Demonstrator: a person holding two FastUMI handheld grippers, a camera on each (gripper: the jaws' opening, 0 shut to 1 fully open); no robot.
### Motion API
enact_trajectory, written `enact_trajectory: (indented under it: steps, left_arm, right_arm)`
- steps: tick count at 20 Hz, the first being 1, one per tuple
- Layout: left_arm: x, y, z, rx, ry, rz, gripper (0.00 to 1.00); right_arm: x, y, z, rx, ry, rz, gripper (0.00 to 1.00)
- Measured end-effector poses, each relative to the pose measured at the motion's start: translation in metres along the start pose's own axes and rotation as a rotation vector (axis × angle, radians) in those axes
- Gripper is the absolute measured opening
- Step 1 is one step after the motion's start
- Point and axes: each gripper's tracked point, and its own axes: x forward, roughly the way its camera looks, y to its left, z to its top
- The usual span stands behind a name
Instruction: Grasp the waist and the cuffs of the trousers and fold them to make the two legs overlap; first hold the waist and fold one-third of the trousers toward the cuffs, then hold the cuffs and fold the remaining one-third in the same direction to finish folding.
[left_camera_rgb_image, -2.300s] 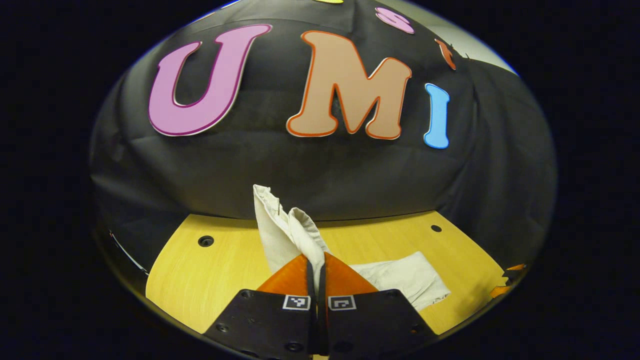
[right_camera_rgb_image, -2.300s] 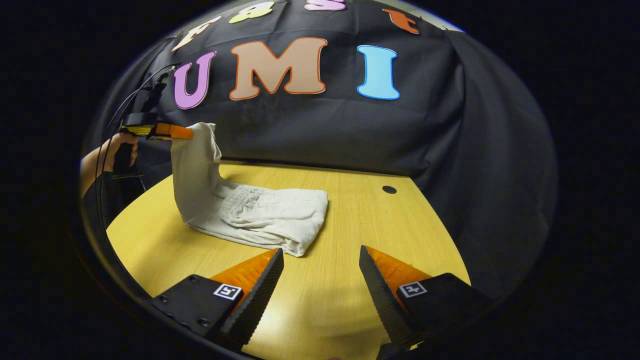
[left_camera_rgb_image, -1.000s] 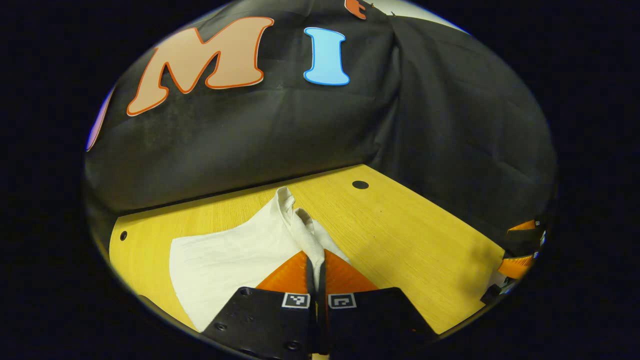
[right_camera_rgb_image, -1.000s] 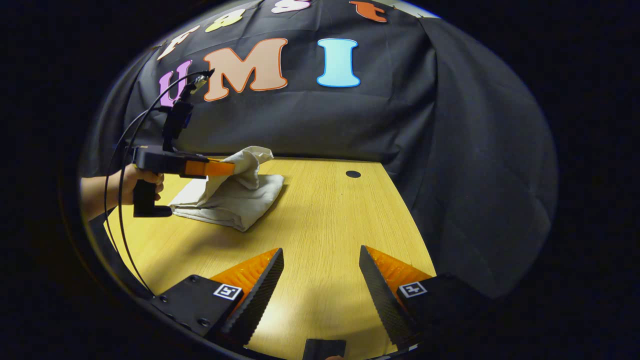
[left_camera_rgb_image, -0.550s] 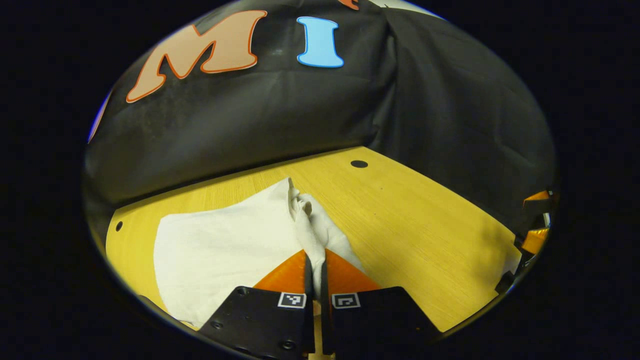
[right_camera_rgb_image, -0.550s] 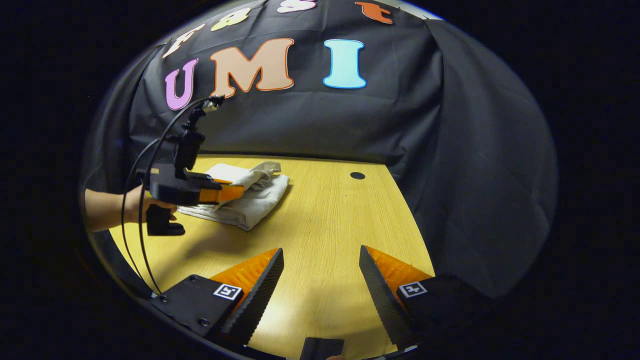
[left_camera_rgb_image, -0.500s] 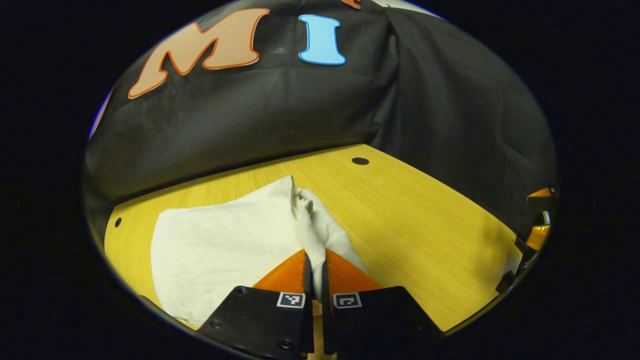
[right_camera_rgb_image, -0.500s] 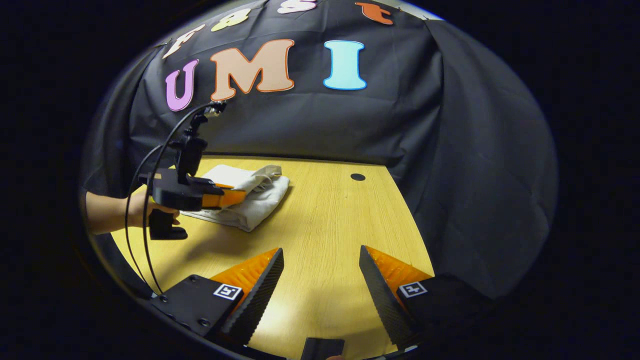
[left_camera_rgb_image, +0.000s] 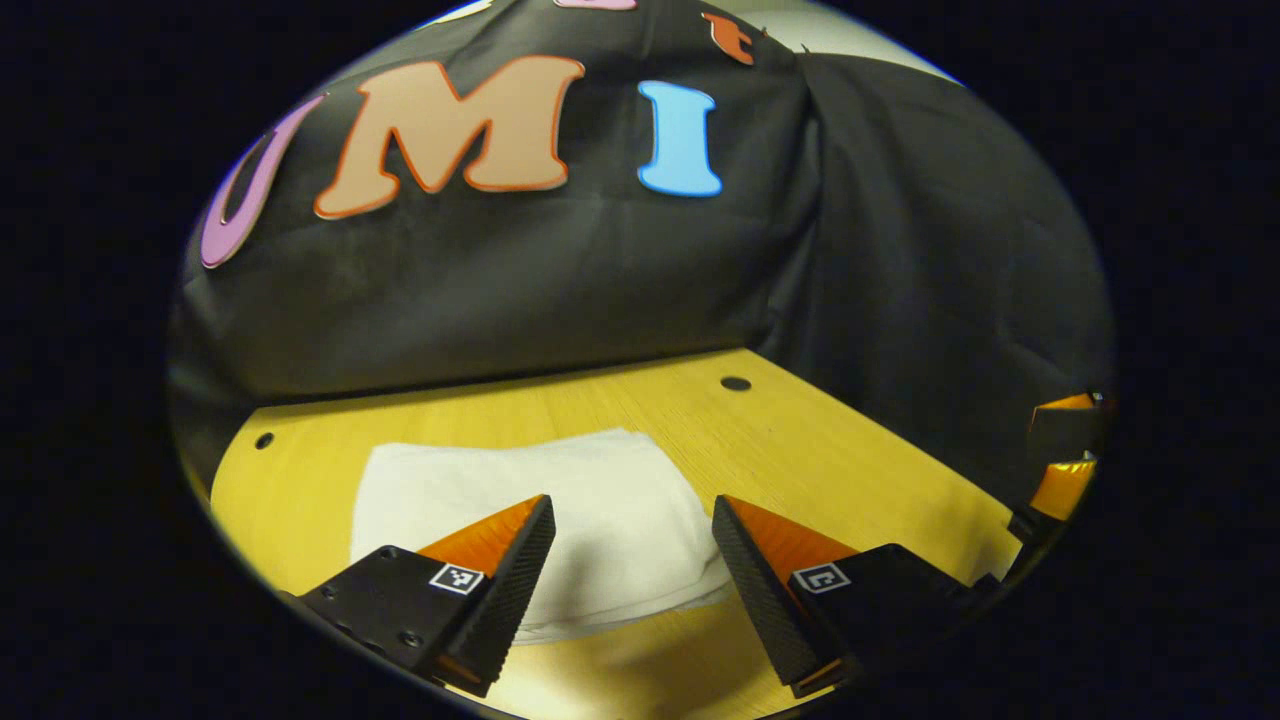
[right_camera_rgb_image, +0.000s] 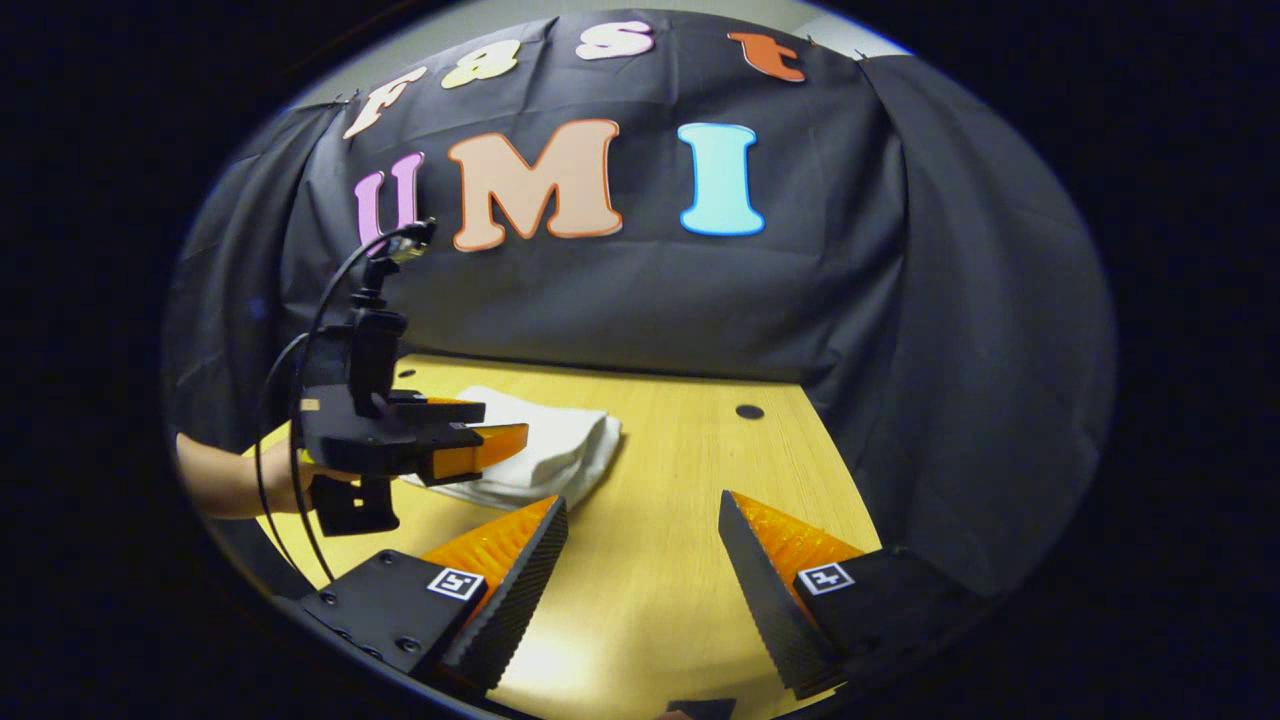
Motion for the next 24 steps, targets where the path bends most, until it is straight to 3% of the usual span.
enact_trajectory:
  steps: [4,10,15,24]
  left_arm:
    - [-0.065,0.039,0.072,0.018,-0.149,0.092,0.95]
    - [-0.17,0.114,0.133,0.052,-0.293,0.247,0.95]
    - [-0.244,0.159,0.149,0.096,-0.364,0.374,0.95]
    - [-0.309,0.192,0.14,0.103,-0.399,0.469,0.94]
  right_arm:
    - [0.0,0.041,0.053,0.019,-0.124,0.024,0.98]
    - [-0.021,0.092,0.121,0.019,-0.274,0.046,0.98]
    - [-0.05,0.111,0.146,0.018,-0.373,0.005,0.96]
    - [-0.076,0.139,0.152,0.015,-0.424,-0.025,0.97]
